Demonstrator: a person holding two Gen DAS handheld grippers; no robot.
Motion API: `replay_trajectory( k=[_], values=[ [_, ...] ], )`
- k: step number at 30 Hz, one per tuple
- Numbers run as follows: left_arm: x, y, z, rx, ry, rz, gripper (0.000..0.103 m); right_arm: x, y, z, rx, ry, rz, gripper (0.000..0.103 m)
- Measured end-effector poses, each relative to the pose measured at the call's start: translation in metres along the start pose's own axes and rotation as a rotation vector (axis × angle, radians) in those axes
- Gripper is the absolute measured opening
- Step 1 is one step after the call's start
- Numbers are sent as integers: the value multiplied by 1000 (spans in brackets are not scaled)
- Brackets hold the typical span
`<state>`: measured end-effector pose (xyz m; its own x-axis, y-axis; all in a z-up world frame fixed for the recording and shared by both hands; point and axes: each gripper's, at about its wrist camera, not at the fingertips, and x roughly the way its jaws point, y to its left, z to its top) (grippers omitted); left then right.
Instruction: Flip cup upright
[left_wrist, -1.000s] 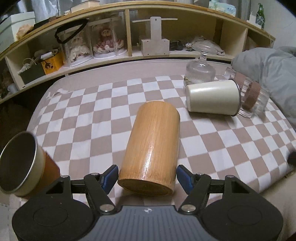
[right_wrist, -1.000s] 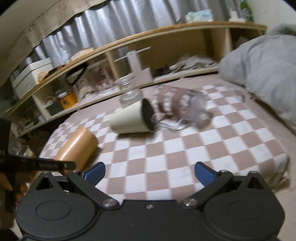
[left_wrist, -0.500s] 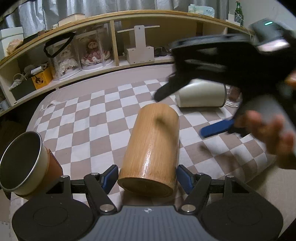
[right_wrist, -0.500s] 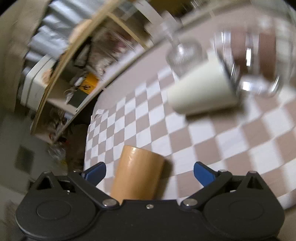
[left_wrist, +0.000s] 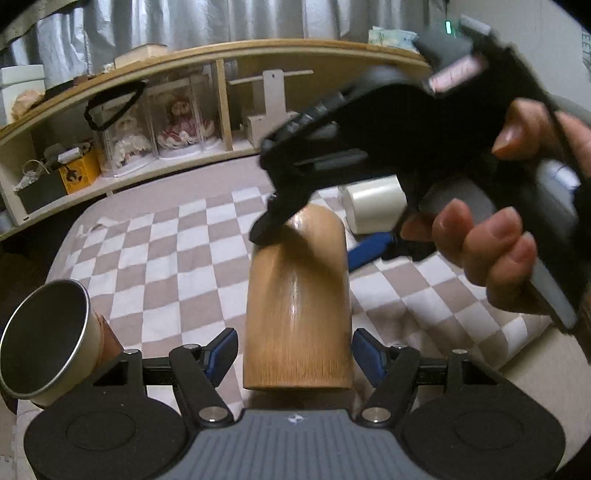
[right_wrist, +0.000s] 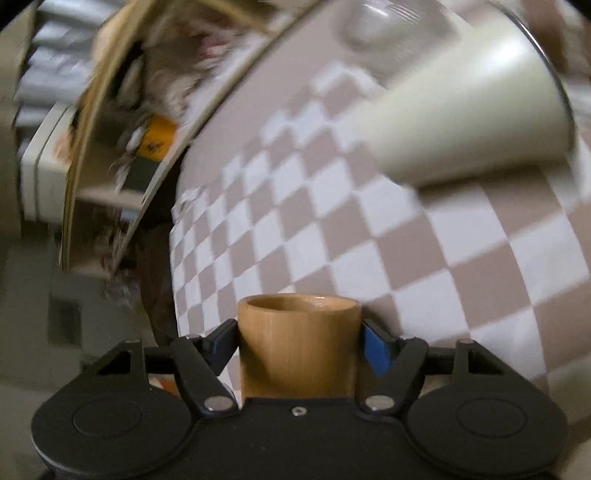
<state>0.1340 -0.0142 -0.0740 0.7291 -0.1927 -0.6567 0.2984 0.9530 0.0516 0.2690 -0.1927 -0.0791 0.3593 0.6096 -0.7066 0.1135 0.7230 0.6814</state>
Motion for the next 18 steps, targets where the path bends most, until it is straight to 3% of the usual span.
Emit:
replay_trajectory(
  k=[9,18],
  values=[
    [-1,12,2,-72,-15,54,69,-21,89,-26,-519,-137,-94,72],
    [2,26,3,-134,-13,83,67,-23,119,-54,-771,-155,-133,72]
  ],
)
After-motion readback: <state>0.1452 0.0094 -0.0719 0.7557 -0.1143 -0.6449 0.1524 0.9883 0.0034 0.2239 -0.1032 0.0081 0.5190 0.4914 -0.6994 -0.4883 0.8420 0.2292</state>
